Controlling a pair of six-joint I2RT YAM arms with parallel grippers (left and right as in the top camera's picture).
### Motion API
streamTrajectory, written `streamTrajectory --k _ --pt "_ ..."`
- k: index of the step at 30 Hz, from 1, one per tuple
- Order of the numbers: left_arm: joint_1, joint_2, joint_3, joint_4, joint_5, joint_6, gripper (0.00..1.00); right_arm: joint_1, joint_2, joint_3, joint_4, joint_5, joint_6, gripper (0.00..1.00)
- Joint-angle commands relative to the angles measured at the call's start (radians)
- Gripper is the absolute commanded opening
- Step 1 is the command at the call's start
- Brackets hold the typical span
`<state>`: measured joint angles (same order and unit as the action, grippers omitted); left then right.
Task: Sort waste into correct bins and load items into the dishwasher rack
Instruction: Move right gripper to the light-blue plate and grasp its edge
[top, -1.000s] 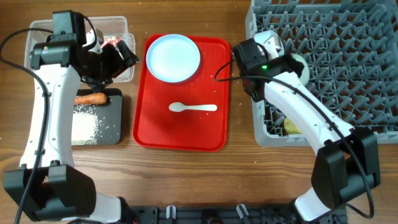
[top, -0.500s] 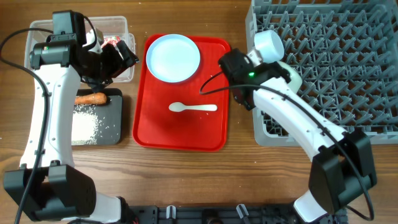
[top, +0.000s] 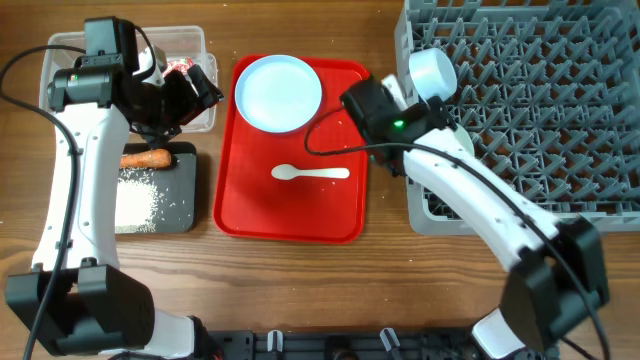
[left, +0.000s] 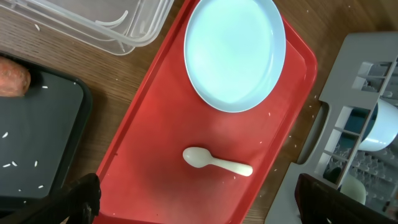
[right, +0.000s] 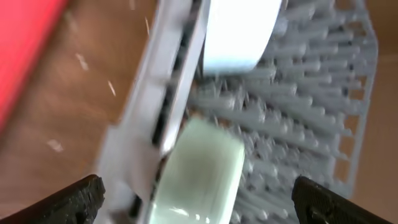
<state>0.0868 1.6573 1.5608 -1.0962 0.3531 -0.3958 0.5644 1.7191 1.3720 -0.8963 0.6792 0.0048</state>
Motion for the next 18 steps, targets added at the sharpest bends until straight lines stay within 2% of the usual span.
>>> streamTrajectory --k 1,5,6,11,18 --pt "-0.002 -0.025 0.010 0.002 -0.006 -0.002 1.00 0.003 -0.127 0.092 0.082 -0.384 0.013 0.99" --pt "-0.002 -0.025 0.010 0.002 -0.006 -0.002 1.00 0.003 -0.146 0.090 0.244 -0.805 0.045 0.98" --pt "-0.002 -0.025 0.010 0.002 -0.006 -0.002 1.00 0.003 -0.136 0.089 0.289 -0.810 0.103 0.95" --pt "-0.002 -0.025 0.010 0.002 -0.006 -0.002 1.00 0.013 -0.004 0.088 0.531 -0.660 0.380 0.92" --pt "-0.002 -0.025 0.010 0.002 -0.006 -0.002 1.00 0.017 0.302 0.088 0.675 -0.610 0.670 0.82"
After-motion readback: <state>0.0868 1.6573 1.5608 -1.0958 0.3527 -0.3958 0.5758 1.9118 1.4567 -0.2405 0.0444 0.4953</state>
